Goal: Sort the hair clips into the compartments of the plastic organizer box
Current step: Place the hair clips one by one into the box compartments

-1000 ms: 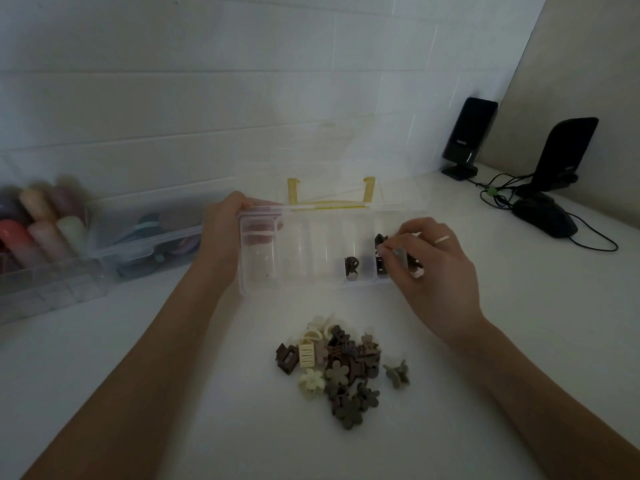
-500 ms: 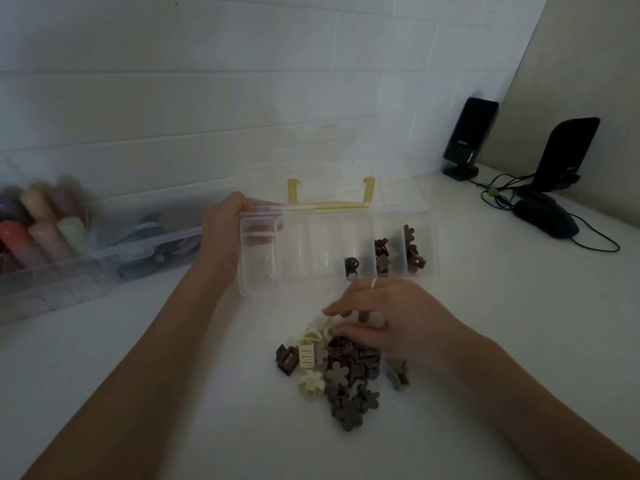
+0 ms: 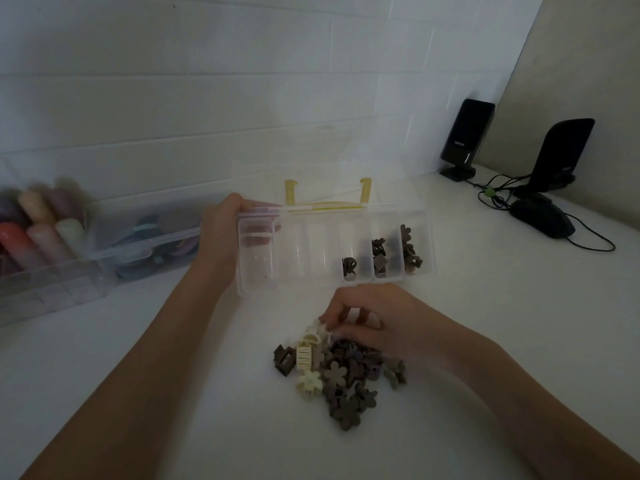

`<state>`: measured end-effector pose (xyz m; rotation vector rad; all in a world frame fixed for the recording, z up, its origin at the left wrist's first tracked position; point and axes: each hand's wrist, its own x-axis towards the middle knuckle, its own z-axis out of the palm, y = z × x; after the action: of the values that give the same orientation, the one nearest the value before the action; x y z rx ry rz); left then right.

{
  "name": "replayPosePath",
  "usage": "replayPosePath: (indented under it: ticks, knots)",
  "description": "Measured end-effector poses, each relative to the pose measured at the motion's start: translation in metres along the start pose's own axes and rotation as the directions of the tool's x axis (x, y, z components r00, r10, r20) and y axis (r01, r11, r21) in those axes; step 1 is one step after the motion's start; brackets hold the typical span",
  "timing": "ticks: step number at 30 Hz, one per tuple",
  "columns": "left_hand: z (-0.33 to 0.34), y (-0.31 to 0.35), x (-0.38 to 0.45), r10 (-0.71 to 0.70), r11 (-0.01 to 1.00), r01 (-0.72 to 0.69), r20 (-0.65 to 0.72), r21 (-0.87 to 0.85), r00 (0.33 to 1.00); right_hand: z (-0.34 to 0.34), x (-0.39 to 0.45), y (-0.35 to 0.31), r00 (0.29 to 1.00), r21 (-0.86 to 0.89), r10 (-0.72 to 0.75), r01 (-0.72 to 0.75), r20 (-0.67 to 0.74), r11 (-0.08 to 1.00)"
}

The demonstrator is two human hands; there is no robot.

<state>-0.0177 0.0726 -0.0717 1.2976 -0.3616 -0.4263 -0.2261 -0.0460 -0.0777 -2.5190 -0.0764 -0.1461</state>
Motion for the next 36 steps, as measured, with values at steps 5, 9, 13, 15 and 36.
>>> replayPosePath:
  ticks: [5,9,13,15,36]
  knots:
    - [-0.001,-0.001,0.003,-0.01,1.0,0.01,-0.002,0.015,1.0,0.002,-0.002,-0.001,0.998,0.099,-0.004,0.01,-0.055,0.995]
    - [0.0,-0.001,0.002,-0.004,1.0,0.004,0.006,0.017,1.0,0.001,-0.002,-0.001,0.984,0.109,-0.014,0.034,-0.175,0.993]
    - [-0.002,-0.003,0.004,0.006,1.0,-0.007,0.004,0.021,1.0,0.003,0.0,0.0,0.904,-0.015,-0.139,0.145,-0.404,0.989]
    - [-0.001,-0.004,0.004,0.002,1.0,-0.002,0.01,0.014,1.0,0.006,0.006,0.0,0.813,-0.086,-0.191,0.172,-0.551,0.981]
    - [0.006,-0.004,0.001,0.027,0.999,-0.027,0.013,0.017,1.0,0.017,0.009,-0.003,0.957,-0.181,-0.256,0.23,-0.134,0.956]
